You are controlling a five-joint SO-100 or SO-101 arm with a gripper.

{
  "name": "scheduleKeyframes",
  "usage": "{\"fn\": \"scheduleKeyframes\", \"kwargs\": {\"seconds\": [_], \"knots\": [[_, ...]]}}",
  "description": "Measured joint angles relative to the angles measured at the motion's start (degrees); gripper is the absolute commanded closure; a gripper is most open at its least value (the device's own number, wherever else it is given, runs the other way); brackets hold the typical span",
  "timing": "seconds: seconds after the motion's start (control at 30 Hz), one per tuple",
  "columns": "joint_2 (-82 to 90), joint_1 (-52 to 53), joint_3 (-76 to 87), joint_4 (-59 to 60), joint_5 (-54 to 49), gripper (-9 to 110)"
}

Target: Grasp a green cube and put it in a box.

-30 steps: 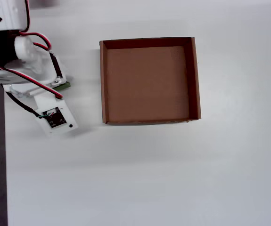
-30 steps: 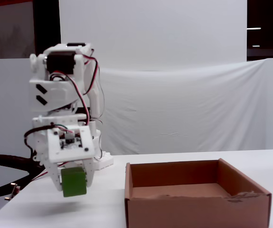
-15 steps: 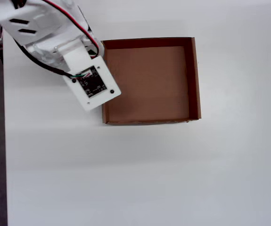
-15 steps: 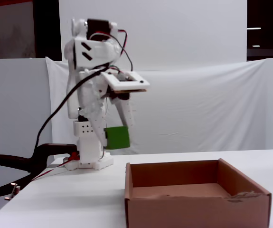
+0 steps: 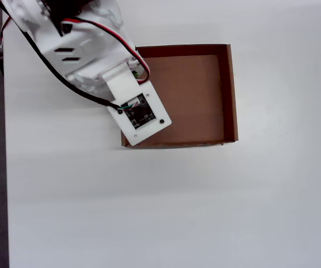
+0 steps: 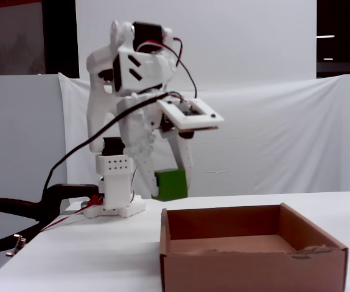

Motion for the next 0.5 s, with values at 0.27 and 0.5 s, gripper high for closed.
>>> {"fn": "scheduleKeyframes", "kwargs": {"seconds": [0.27,0.5], "knots": [[-10.9,-2.3,-6.9,-0.3,0.0,89],[-14.5,-6.6,-8.3,-0.4,0.0,89]]}}
